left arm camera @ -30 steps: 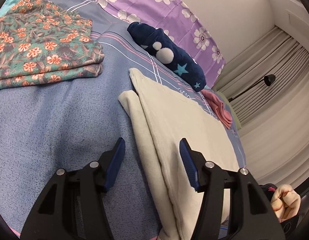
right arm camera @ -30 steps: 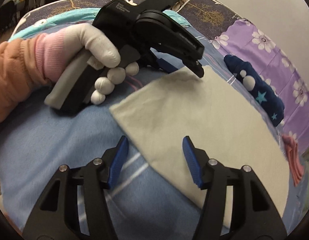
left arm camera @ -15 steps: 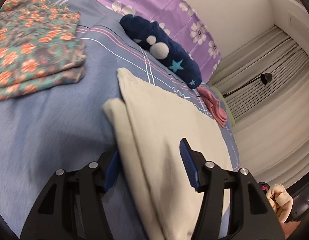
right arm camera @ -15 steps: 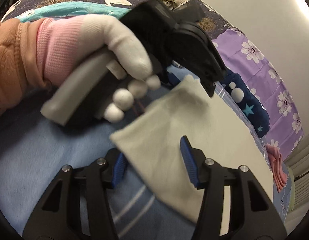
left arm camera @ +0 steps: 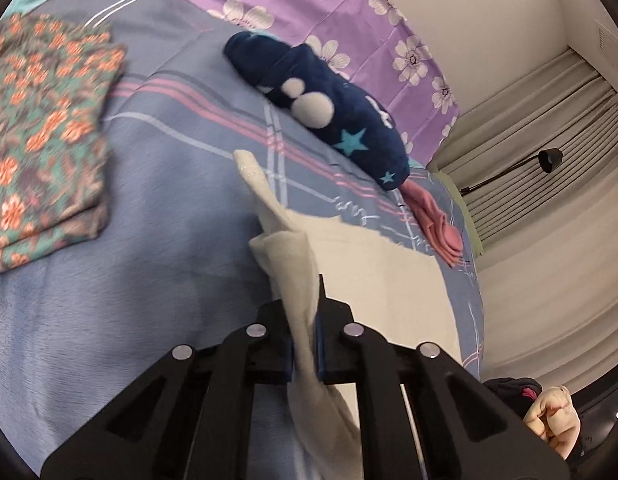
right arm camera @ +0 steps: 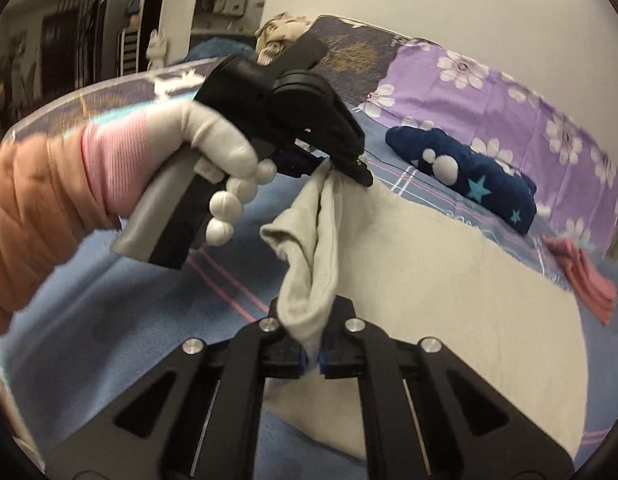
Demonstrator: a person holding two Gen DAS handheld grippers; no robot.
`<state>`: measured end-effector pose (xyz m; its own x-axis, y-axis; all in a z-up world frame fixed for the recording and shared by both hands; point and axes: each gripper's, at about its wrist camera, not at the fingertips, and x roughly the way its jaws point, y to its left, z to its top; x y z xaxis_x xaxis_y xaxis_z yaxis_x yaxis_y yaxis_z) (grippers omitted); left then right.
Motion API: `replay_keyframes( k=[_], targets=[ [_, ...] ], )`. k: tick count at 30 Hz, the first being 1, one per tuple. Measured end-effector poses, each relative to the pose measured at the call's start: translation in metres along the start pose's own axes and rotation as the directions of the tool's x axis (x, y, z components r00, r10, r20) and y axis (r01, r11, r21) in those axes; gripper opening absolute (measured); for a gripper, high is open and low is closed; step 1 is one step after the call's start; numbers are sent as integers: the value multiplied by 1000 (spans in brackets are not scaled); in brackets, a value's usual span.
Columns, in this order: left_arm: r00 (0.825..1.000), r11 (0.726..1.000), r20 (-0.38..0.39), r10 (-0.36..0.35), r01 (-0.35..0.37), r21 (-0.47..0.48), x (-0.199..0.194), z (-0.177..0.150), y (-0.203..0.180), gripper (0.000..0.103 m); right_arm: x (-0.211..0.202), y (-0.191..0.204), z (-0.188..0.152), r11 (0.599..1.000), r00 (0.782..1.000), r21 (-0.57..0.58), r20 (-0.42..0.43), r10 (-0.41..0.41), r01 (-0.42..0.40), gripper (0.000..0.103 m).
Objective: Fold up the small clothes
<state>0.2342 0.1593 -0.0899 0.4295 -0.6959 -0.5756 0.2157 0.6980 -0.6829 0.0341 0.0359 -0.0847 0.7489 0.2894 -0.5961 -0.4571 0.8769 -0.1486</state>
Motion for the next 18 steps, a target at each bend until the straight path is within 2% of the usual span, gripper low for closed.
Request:
replay_keyframes(
  k=[3, 8, 13, 18],
  targets=[
    [1000, 1000, 15, -20, 19, 17, 2, 3, -23, 7, -16, -25, -1, 995, 999, 89, 26, 38, -40, 3],
    [1000, 998, 18, -12, 11, 56, 9, 3, -62, 7, -36, -70, -8, 957, 988, 248, 58, 143, -153, 3],
    [1000, 997, 2, 18, -18, 78, 26, 1, -97, 7, -46, -105, -23, 926, 985, 336, 68, 158, -172, 3],
    [999, 992, -14, 43, -41, 116, 48, -2, -134, 7, -60, -140, -44, 870, 974, 438, 104, 201, -227, 3]
  ],
)
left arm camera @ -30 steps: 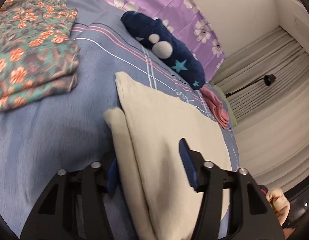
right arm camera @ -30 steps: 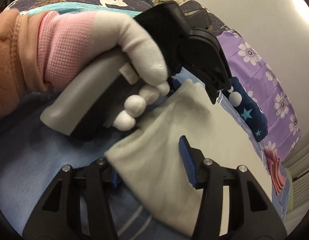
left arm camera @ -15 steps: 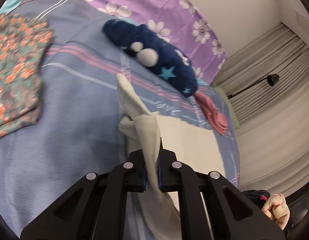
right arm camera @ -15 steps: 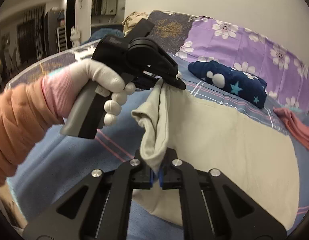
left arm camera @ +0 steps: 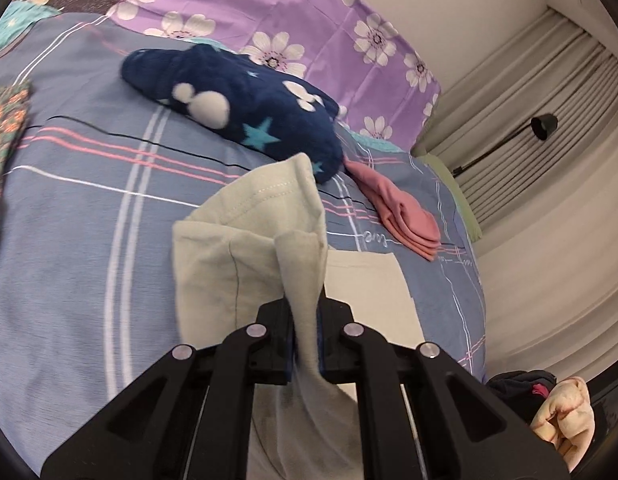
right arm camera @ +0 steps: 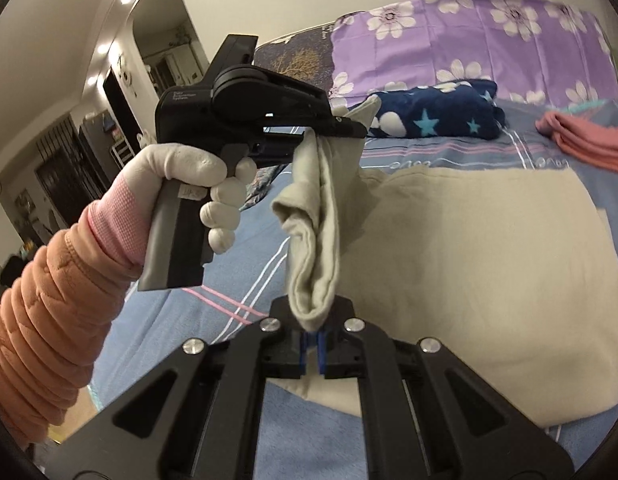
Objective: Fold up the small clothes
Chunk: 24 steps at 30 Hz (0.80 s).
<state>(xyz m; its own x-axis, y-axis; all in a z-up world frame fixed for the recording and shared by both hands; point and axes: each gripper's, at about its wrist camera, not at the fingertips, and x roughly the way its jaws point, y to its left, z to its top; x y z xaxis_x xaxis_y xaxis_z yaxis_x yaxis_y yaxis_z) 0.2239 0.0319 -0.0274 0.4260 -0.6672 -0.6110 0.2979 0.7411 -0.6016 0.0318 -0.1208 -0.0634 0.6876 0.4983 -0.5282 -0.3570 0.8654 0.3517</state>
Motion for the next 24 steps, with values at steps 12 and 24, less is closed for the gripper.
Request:
replay_keyframes(
  k=[12, 24],
  targets=[
    [995, 994, -56, 77, -72, 79, 66, -9, -83, 7, -54, -77, -15, 984, 997, 174, 70, 15, -27, 3],
    [984, 981, -150, 93, -64, 186, 147, -25, -150, 7, -94, -146, -43, 945, 994, 324, 91, -68, 35, 3]
  ],
)
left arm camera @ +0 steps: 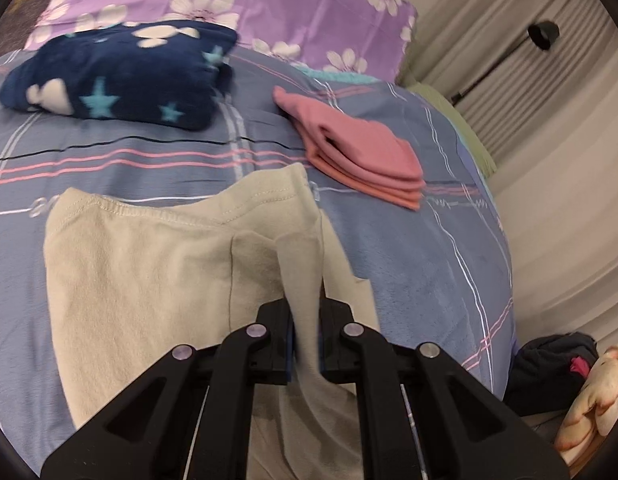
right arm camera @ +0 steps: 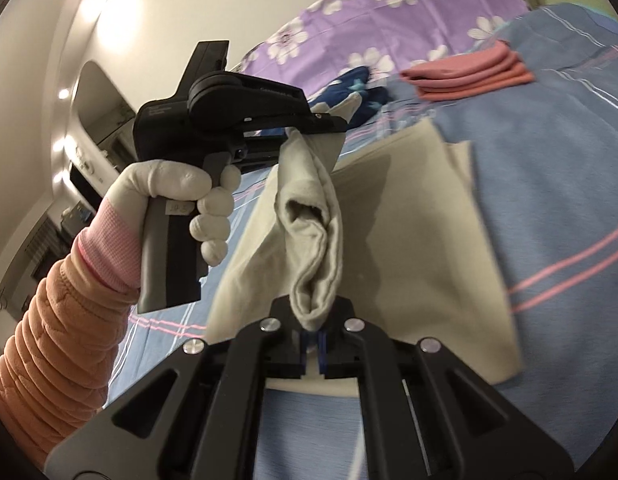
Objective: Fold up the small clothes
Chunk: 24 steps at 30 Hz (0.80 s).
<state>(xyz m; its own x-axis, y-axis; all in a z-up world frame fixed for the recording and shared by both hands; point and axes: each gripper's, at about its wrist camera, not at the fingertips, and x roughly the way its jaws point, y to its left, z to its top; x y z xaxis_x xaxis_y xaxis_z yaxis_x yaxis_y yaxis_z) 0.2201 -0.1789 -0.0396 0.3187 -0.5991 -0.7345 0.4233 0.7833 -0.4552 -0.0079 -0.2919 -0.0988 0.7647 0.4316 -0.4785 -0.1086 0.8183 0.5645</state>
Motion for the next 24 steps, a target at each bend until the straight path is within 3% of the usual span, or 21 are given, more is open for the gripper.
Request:
replay_keyframes(
  k=[2, 10, 12, 14, 17, 19, 21, 22, 24],
  targets=[
    [1000, 1000, -19, 3, -2, 23, 11, -1, -11, 7, -6, -11, -2, 1000, 1000, 21, 6, -15, 15, 3],
    [989, 986, -88, 121, -110, 124, 68, -11, -43, 9, -12, -44, -9, 993, 999, 117, -19, -34, 36, 3],
    [988, 986, -91, 124, -112, 121, 75, -14, -42, 13, -10, -50, -10, 990, 999, 134, -32, -30, 34, 3],
    [992, 993, -97, 77, -68, 95, 76, -14, -41, 28, -8, -53, -11, 989, 998, 146, -48, -27, 34, 3],
    [994, 999, -106, -24, 28, 41, 65, -8, -38, 31, -4, -61, -13, 984, 997, 179, -76, -7, 20, 4],
    [996, 998, -78, -53, 56, 40, 47, -6, -40, 33, -2, -66, -13, 979, 996, 205, -88, 14, 5, 4],
    [996, 993, -51, -72, 76, 86, 24, -10, -47, 35, -1, -69, -14, 976, 995, 219, -99, 26, -3, 5],
    [997, 990, -36, -67, 71, 125, 9, -17, -50, 43, -1, -69, -14, 975, 994, 221, -103, 29, -5, 5],
    [999, 977, -5, -49, 49, 210, -18, -35, -54, 46, -1, -71, -14, 974, 993, 225, -110, 36, -10, 9]
  ],
)
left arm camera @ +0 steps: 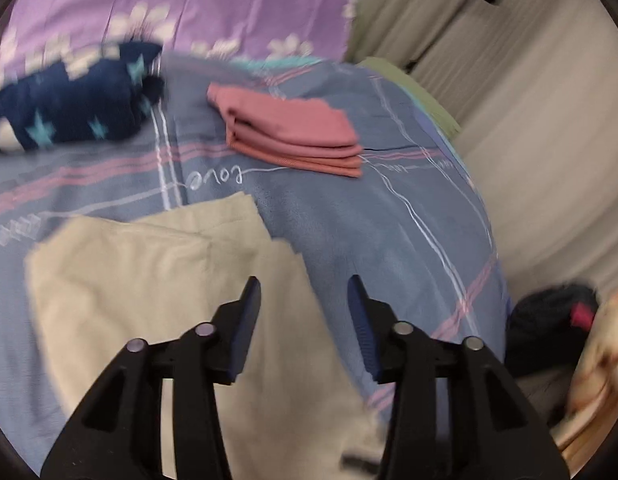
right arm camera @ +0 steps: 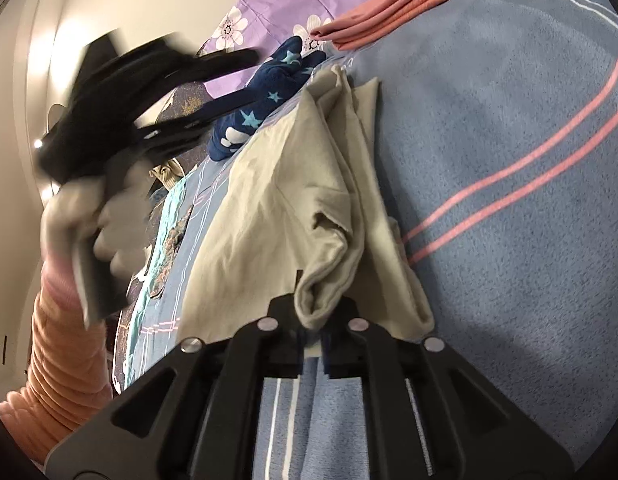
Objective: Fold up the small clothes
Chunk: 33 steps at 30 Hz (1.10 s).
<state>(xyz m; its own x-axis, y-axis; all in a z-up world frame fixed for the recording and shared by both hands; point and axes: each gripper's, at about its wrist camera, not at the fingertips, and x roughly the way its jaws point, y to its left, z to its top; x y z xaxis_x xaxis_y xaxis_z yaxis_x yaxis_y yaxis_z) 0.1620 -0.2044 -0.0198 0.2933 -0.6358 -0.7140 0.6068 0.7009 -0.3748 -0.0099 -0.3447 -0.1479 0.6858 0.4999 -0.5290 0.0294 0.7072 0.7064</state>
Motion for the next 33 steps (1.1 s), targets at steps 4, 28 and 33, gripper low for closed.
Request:
replay_keyframes(
  k=[4, 28, 33],
  targets=[
    [998, 992, 16, 59, -61, 114, -47, -61, 1, 52, 0, -5, 4, 1000, 1000, 20, -16, 5, -5, 16],
    [863, 845, 2, 506, -496, 200, -64, -195, 24, 56, -25, 18, 17, 999, 997, 33, 71, 13, -15, 4],
    [898, 893, -30, 440, -434, 117, -77, -203, 42, 48, -12, -16, 13, 994, 999, 104, -29, -32, 35, 5]
  ],
)
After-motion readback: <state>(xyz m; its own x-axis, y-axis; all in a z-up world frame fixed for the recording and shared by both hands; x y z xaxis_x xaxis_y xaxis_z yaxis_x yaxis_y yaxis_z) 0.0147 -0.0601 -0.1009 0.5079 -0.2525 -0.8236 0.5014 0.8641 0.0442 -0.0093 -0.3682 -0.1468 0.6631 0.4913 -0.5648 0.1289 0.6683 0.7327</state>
